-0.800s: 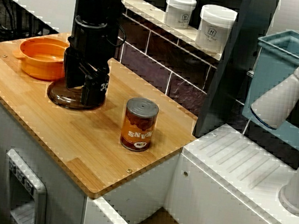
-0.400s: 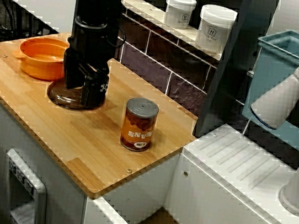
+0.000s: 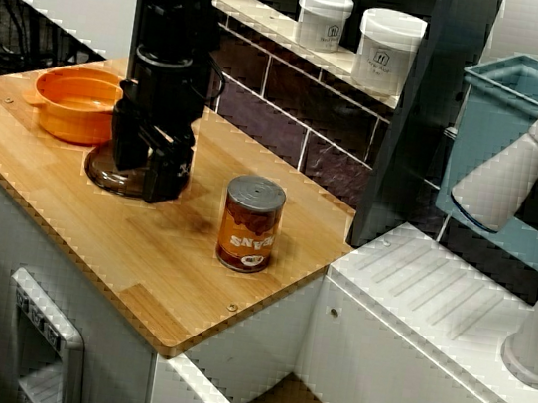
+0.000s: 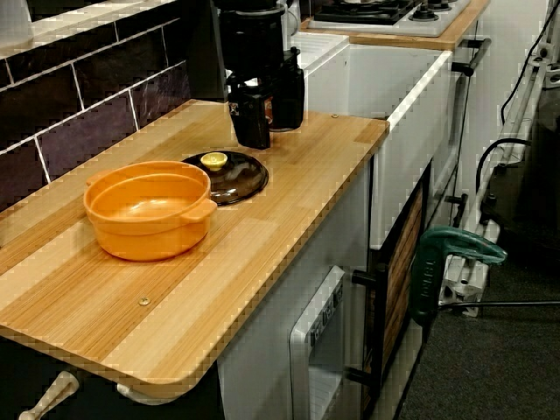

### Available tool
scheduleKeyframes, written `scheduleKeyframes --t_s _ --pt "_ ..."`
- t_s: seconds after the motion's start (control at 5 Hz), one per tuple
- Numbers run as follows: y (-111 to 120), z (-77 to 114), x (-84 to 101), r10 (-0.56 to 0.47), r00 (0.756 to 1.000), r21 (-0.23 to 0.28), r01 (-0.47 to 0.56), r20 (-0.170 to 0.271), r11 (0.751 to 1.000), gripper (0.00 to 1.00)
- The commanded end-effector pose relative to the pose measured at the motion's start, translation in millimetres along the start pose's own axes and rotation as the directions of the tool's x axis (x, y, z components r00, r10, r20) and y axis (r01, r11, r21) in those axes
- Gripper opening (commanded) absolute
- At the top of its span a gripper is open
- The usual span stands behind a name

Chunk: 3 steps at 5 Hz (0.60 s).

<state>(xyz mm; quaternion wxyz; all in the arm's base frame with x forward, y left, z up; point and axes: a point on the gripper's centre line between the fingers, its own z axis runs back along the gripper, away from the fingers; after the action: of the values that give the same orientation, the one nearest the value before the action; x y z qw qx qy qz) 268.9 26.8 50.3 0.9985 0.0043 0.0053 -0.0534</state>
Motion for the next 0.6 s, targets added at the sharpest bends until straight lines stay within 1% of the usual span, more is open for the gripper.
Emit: scheduleKeyframes --t_s 0.0,0.4 --pt "21 20.0 4.0 0.027 0.997 -0.013 -0.026 0.070 1.000 1.00" --pt "35 25.0 14.8 0.047 0.995 -0.033 -0.044 0.085 0.998 1.00"
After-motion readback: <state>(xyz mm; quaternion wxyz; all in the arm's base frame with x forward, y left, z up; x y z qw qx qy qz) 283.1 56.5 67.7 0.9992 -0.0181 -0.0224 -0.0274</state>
